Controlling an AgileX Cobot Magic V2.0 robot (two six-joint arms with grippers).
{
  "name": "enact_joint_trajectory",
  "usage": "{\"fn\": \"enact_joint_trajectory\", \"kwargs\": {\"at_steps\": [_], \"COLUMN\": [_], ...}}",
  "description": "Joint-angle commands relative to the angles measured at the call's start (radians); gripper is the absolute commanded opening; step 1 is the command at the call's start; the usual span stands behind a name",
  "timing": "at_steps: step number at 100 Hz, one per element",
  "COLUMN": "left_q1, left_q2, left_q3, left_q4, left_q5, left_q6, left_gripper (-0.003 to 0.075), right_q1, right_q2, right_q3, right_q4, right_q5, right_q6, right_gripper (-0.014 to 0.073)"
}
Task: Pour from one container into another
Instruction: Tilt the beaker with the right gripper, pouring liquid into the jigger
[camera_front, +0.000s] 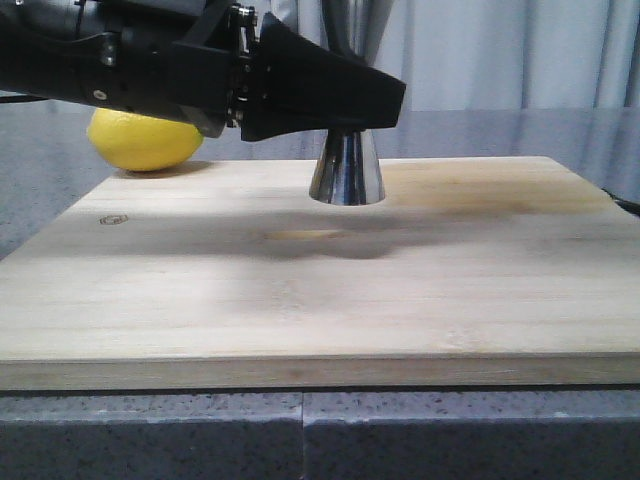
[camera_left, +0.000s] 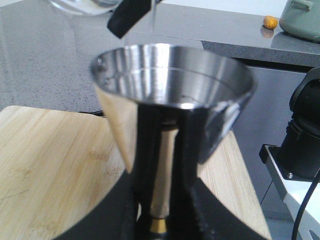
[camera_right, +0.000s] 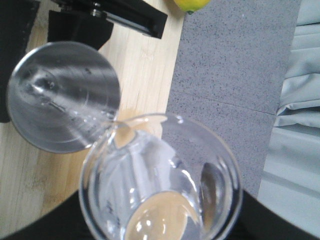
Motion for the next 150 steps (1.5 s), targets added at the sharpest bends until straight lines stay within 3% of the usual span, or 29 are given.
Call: {"fn": "enact_joint_trajectory", "kwargs": {"at_steps": [1,150], "left_q1": [-0.008,-0.008], "left_q2": [-0.052,-0.052], "left_q3": [-0.027,-0.027], "left_q4": [-0.063,-0.063], "left_q5": [0.109,0.109], "left_q6": [-0.006,-0.022], "left_gripper": [-0.0019,-0.0019], "right_q1": [0.008,0.042], "right_q2": [-0.026,-0.026], "right_q3": [-0.038,-0.038], "right_q4": [-0.030,-0.113], "right_q5": [-0.054,-0.029], "right_q6": [0.005,0.015], "right_gripper": [0.0258,0.0258]}}
